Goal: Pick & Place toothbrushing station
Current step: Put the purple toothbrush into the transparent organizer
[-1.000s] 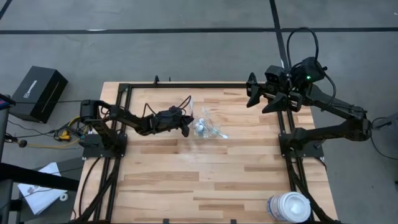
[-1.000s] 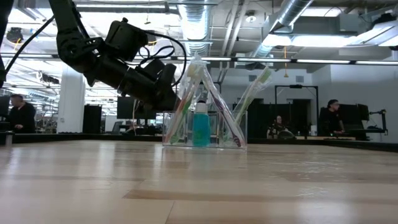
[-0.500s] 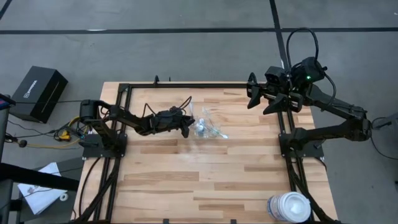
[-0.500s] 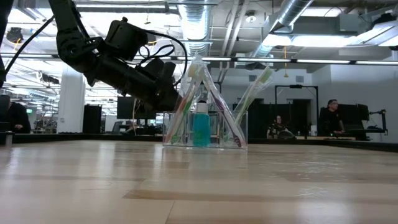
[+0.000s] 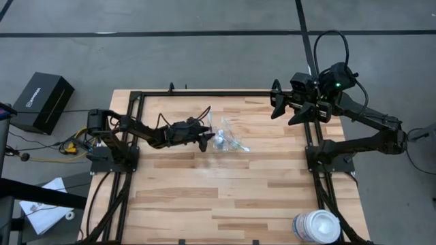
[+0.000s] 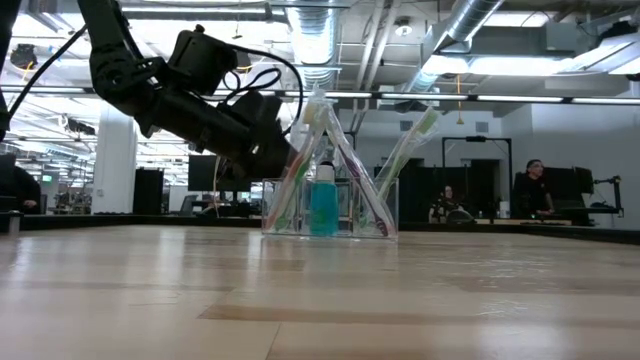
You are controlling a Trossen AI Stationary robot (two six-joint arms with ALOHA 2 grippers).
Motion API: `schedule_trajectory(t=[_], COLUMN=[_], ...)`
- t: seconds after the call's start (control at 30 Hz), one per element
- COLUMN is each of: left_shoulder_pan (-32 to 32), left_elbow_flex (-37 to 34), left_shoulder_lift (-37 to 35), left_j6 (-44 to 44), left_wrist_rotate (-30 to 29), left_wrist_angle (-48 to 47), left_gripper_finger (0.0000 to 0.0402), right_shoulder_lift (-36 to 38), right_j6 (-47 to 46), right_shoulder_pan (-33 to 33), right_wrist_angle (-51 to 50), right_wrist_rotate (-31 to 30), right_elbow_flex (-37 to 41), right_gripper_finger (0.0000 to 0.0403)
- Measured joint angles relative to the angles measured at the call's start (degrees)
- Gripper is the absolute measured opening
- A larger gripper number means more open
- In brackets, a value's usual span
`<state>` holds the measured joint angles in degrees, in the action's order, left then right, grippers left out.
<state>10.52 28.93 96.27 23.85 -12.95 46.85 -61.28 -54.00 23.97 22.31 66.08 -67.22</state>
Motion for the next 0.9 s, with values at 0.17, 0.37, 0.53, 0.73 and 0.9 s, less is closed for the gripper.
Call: schedule_trajectory(t=[0.17,0.37,0.53,0.73,0.9], left_shoulder_pan=[0.0,-0.2,-0.4,-1.0,-1.2], left_elbow_flex=[0.0,0.0,0.0,0.0,-0.1], left_shoulder_lift=[0.0,0.0,0.0,0.0,0.1], left_j6=[-0.1,0.4,0.8,0.9,0.9], left_wrist_rotate=[1.5,2.3,2.3,2.2,2.0], left_wrist_angle=[0.1,0.1,0.2,0.3,0.3], left_gripper_finger=[0.0220,0.0244,0.0246,0.0244,0.0244], right_shoulder_lift=[0.0,0.0,0.0,0.0,0.0], right_j6=[0.0,0.0,0.0,0.0,0.0], right_shoulder_pan=[0.0,0.0,0.0,0.0,0.0], right_wrist_angle=[0.0,0.0,0.0,0.0,0.0], right_wrist_rotate=[0.0,0.0,0.1,0.1,0.1], right_elbow_flex=[0.0,0.0,0.0,0.0,0.0], right_gripper_finger=[0.0249,0.0249,0.0249,0.0249,0.0249])
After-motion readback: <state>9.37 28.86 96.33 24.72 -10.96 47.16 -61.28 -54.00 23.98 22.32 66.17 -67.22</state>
